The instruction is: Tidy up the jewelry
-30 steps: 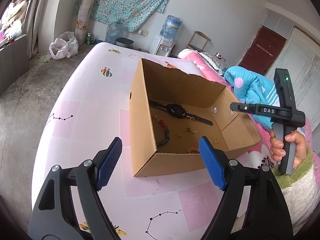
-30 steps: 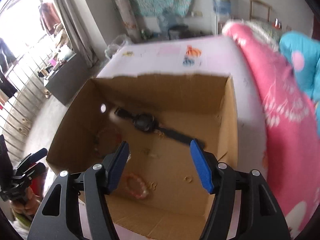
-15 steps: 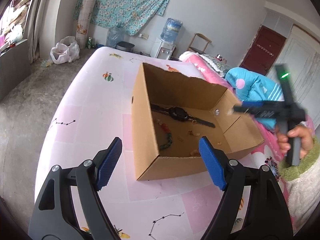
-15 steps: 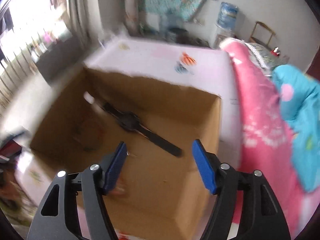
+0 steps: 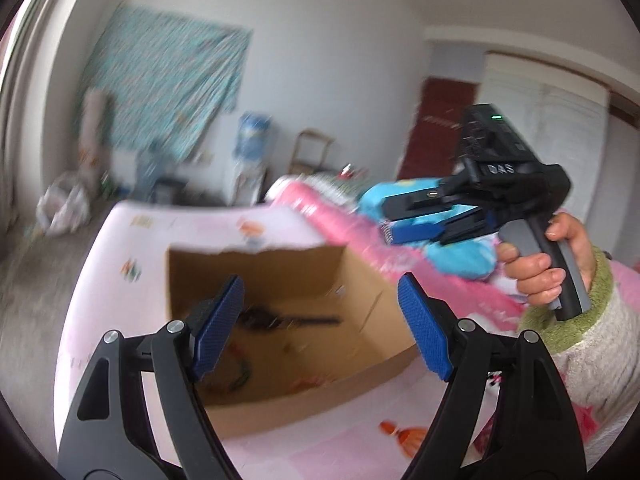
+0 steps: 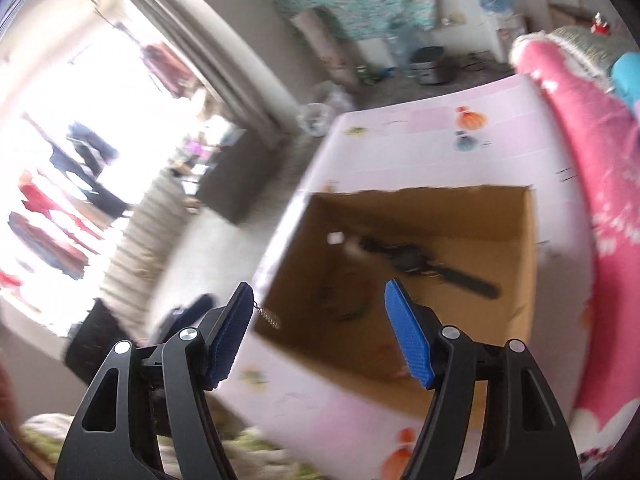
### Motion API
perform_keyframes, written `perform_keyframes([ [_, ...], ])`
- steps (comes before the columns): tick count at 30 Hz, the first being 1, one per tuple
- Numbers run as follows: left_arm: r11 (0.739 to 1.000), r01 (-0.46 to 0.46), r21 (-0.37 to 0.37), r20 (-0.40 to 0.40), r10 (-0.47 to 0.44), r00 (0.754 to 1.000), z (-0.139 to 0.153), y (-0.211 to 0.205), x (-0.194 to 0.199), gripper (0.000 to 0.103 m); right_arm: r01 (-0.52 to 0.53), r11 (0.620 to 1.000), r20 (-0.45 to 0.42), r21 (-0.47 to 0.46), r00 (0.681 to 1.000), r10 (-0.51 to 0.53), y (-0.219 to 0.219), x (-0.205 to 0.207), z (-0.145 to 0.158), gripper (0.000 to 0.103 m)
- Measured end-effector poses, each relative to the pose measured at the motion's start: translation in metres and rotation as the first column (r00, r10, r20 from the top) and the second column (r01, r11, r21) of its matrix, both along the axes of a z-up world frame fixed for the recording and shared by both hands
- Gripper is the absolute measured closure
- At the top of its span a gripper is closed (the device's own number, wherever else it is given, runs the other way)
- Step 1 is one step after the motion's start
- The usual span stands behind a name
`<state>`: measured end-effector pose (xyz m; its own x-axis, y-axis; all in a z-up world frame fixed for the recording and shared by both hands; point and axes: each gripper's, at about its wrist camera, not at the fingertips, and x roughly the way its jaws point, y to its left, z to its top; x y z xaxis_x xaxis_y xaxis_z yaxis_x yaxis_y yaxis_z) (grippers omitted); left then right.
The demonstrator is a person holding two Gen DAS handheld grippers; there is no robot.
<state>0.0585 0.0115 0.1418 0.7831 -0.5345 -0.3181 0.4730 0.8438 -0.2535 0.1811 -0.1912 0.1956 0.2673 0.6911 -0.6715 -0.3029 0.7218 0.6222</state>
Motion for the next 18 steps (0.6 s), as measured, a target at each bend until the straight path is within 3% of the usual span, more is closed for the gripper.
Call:
perform_keyframes([
  [5, 0.997, 0.073, 0.007, 0.087, -0.073, 0.994, 0.018, -0.025, -0.005, 0.028, -0.046, 0.99, -0.066, 0.136, 0.996, 0.055, 0.005, -0.012, 0.012, 0.036],
  [9, 0.994, 0.104, 0.022, 0.127, -0.106, 0.986, 0.024, -0.035, -0.004, 0.035, -0.053, 0.99, -0.058, 0.132, 0.996, 0.061, 0.008, -0.019, 0.018, 0.036],
  [11, 0.994, 0.11, 0.025, 0.127, -0.113, 0.986, 0.025, -0.038, -0.002, 0.048, -0.062, 0.986, -0.066, 0.157, 0.995, 0.073, 0.008, -0.024, 0.02, 0.036],
  [18, 0.989, 0.148, 0.017, 0.12, -0.149, 0.982, 0.025, -0.036, 0.005, 0.074, -0.088, 0.983, -0.067, 0.161, 0.993, 0.099, 0.005, -0.025, 0.022, 0.036],
])
